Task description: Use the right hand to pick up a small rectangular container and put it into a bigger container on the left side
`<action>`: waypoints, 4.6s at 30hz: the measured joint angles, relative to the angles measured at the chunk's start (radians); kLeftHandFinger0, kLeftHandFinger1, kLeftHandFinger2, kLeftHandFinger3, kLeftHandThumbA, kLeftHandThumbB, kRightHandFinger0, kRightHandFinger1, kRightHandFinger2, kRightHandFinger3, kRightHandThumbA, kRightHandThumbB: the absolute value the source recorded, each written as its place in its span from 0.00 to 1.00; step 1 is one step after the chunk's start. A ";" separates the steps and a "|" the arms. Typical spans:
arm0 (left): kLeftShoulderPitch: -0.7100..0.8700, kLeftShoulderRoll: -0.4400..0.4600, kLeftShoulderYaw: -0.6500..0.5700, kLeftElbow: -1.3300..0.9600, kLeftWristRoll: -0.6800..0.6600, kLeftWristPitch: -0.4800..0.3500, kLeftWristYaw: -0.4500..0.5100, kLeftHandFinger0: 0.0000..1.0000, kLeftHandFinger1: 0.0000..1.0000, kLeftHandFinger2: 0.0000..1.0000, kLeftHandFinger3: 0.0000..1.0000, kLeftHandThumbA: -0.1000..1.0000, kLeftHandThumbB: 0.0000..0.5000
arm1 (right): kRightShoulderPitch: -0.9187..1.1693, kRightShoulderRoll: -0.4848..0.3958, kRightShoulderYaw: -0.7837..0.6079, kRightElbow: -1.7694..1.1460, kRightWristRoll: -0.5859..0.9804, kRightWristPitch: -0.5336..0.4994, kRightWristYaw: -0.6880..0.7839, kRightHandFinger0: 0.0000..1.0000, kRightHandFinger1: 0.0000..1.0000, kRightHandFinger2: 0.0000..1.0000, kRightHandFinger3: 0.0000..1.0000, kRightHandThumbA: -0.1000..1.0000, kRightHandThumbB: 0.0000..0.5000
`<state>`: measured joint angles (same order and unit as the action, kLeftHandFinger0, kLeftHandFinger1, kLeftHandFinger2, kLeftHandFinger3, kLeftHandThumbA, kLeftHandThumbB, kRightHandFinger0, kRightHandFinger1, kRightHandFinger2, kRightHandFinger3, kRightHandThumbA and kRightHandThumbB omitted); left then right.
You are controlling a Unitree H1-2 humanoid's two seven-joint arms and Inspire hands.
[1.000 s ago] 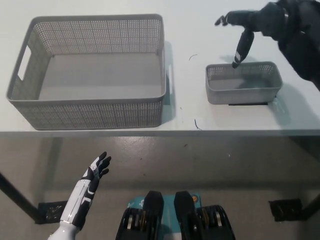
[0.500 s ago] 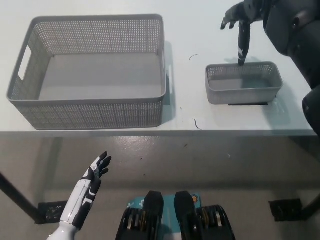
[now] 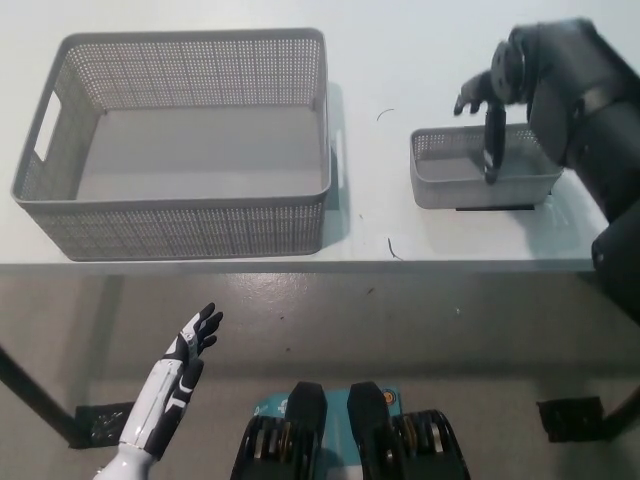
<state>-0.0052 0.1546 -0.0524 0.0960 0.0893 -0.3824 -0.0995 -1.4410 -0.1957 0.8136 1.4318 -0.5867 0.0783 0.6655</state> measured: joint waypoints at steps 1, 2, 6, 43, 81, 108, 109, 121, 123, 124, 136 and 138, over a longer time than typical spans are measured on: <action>0.000 0.000 0.000 0.000 0.000 0.000 0.000 1.00 1.00 1.00 1.00 1.00 0.60 | 0.010 0.000 -0.005 0.000 0.000 0.000 -0.014 1.00 1.00 1.00 1.00 1.00 0.90; 0.000 0.000 0.000 0.000 0.001 0.000 0.000 1.00 1.00 1.00 1.00 1.00 0.61 | 0.019 0.000 -0.011 0.000 0.000 0.000 -0.024 1.00 1.00 1.00 1.00 1.00 0.91; -0.001 0.002 0.002 -0.001 0.001 0.000 0.000 1.00 1.00 1.00 1.00 1.00 0.61 | 0.048 0.000 -0.028 0.002 -0.001 -0.006 -0.076 1.00 1.00 1.00 1.00 1.00 0.95; -0.010 0.002 0.003 0.004 0.001 0.003 0.000 1.00 1.00 1.00 1.00 1.00 0.59 | 0.139 -0.038 -0.162 0.010 -0.014 -0.100 -0.573 0.10 0.60 0.92 1.00 0.00 0.30; -0.014 0.010 0.001 0.000 0.012 0.013 -0.001 1.00 1.00 1.00 1.00 1.00 0.63 | -0.257 0.385 -0.265 -0.003 -0.021 -0.193 -0.721 0.03 0.10 0.39 0.52 0.00 0.61; -0.051 0.028 -0.004 -0.013 0.014 0.030 -0.023 1.00 1.00 1.00 1.00 1.00 0.68 | -0.192 0.403 -0.250 0.036 -0.015 -0.044 -0.483 1.00 1.00 1.00 1.00 0.95 1.00; -0.051 0.028 -0.004 -0.012 0.014 0.030 -0.023 1.00 1.00 1.00 1.00 1.00 0.68 | -0.196 0.403 -0.253 0.036 -0.015 -0.044 -0.477 1.00 1.00 1.00 1.00 0.97 1.00; -0.052 0.028 -0.011 -0.007 0.014 0.030 -0.027 1.00 1.00 1.00 1.00 1.00 0.62 | -0.302 0.315 -0.387 -0.001 0.050 -0.135 -0.481 1.00 1.00 1.00 1.00 1.00 0.92; -0.052 0.028 -0.011 -0.002 0.014 0.029 -0.027 1.00 1.00 1.00 1.00 1.00 0.63 | -0.338 0.261 -0.419 -0.027 0.066 -0.169 -0.488 1.00 1.00 1.00 1.00 1.00 0.81; -0.052 0.028 -0.011 0.000 0.014 0.029 -0.027 1.00 1.00 1.00 1.00 1.00 0.63 | -0.350 0.235 -0.430 -0.042 0.070 -0.182 -0.489 1.00 1.00 1.00 1.00 1.00 0.80; -0.050 0.027 -0.010 0.017 0.015 0.030 -0.027 1.00 1.00 1.00 1.00 1.00 0.62 | -0.148 0.001 -0.509 -0.507 0.097 -0.216 -0.465 1.00 1.00 1.00 1.00 1.00 0.71; -0.050 0.027 -0.010 0.022 0.015 0.030 -0.027 1.00 1.00 1.00 1.00 1.00 0.64 | -0.064 -0.023 -0.523 -0.584 0.103 -0.213 -0.458 1.00 1.00 1.00 1.00 1.00 0.65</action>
<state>-0.0557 0.1818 -0.0626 0.1182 0.1041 -0.3521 -0.1266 -1.5050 -0.2185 0.2905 0.8481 -0.4835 -0.1347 0.2072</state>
